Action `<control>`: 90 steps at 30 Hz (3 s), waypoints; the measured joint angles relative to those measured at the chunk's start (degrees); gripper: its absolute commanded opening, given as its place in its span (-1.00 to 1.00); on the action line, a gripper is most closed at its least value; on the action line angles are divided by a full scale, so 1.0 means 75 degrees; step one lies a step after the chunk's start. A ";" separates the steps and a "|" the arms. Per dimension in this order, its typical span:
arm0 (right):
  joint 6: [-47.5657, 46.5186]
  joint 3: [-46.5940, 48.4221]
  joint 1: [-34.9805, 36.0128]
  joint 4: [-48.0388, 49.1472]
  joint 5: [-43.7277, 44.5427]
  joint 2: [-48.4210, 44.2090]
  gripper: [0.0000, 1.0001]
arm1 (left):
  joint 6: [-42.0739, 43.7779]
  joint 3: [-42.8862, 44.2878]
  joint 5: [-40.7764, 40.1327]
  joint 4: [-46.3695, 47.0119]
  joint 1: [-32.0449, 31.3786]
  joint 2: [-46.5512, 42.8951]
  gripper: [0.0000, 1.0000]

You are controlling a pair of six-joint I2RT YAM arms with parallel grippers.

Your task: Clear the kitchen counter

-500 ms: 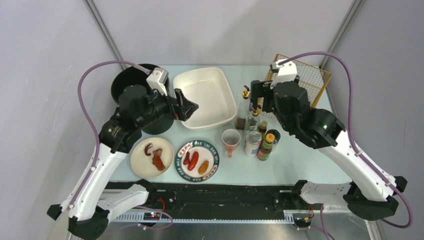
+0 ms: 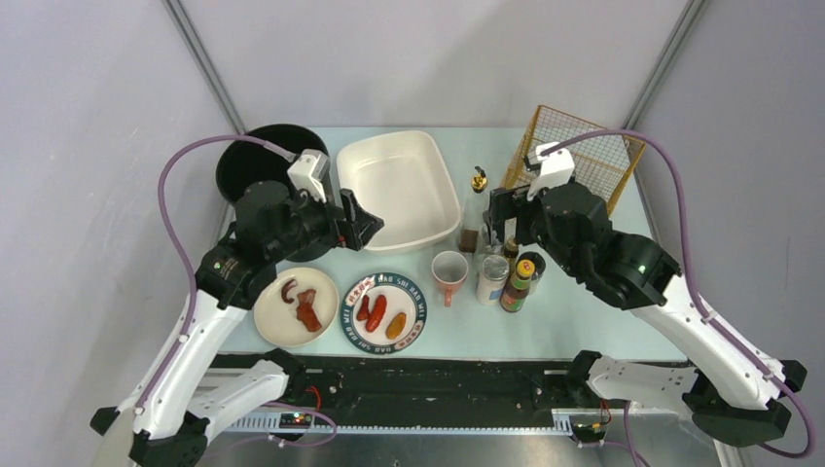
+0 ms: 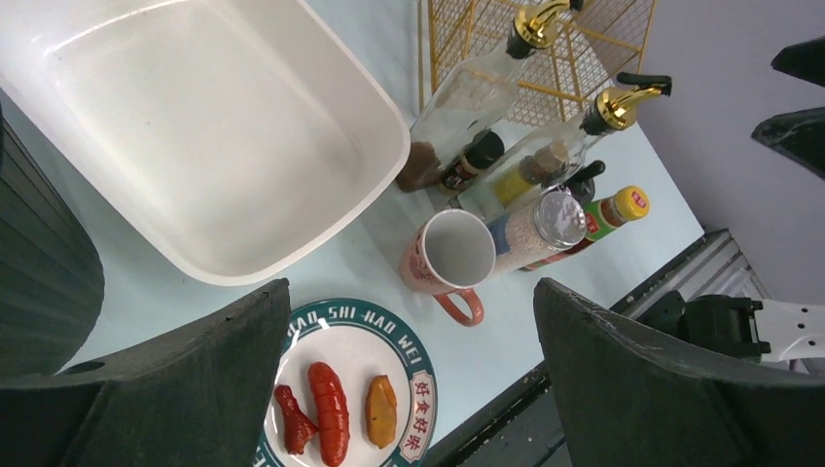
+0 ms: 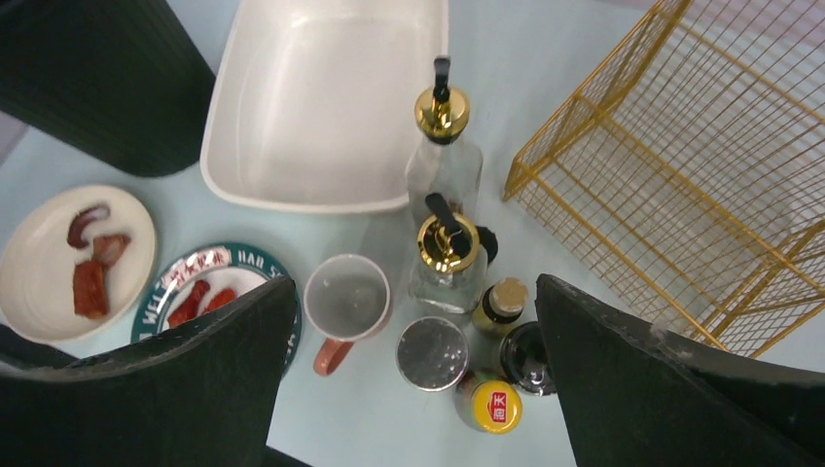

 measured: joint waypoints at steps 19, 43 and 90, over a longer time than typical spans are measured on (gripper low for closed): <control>-0.0329 -0.3430 -0.0933 0.2110 -0.1003 -0.0565 0.75 | 0.0050 -0.0536 0.0224 -0.0006 0.0000 -0.0428 0.97; -0.0749 -0.4555 -0.0982 0.4674 -0.1125 -0.0271 0.41 | 0.0143 -0.0769 0.0227 -0.0006 0.0000 -0.0618 0.97; -0.1871 -0.4208 -0.0714 0.4637 -0.0766 -0.0743 -1.00 | 0.0481 -0.1093 0.0181 -0.0003 0.0000 -0.0988 0.97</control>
